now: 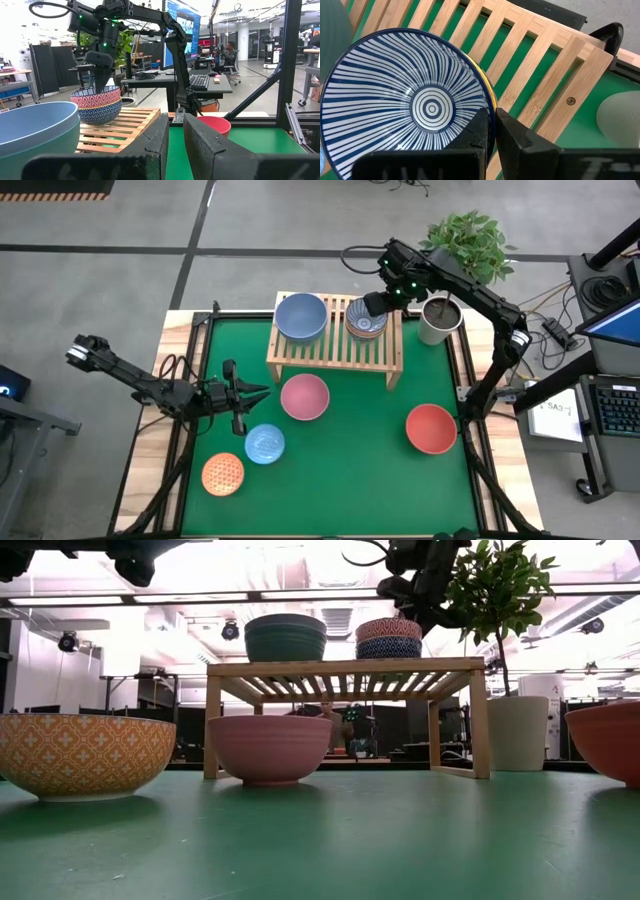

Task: Place and stack bowls onto a shelf
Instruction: Stack the blue patterned bowl on top of the yellow patterned bowl on the shelf

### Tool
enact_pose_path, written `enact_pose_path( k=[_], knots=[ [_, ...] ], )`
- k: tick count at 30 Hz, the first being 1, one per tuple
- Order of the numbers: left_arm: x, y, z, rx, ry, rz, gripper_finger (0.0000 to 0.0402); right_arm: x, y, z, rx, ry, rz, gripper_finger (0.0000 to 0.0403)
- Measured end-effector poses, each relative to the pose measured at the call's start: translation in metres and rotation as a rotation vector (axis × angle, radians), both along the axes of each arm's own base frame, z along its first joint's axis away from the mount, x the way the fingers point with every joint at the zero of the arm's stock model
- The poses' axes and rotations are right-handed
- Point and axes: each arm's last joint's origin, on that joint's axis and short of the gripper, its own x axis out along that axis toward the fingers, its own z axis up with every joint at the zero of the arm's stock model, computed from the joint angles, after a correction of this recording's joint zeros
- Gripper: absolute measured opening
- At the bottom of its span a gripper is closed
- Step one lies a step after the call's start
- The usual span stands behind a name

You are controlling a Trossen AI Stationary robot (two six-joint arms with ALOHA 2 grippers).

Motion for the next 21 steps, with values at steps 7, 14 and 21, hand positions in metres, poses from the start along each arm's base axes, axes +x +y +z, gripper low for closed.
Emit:
enact_pose_path(
  k=[7,14,21],
  knots=[
    [0.0,0.0,0.0,-0.001,0.0,0.0,0.004,-0.001,0.0008,-0.0003,0.008,0.01,0.0,0.0013],
    [0.0,0.0,0.0,0.0,0.0,0.0,0.004,-0.0012,0.0003,-0.0002,-0.011,0.022,-0.004,0.0013],
    [0.0,0.0,0.0,0.0,0.0,0.0,0.004,-0.0015,0.0005,0.0002,-0.017,0.024,0.005,0.0015]
  ],
)
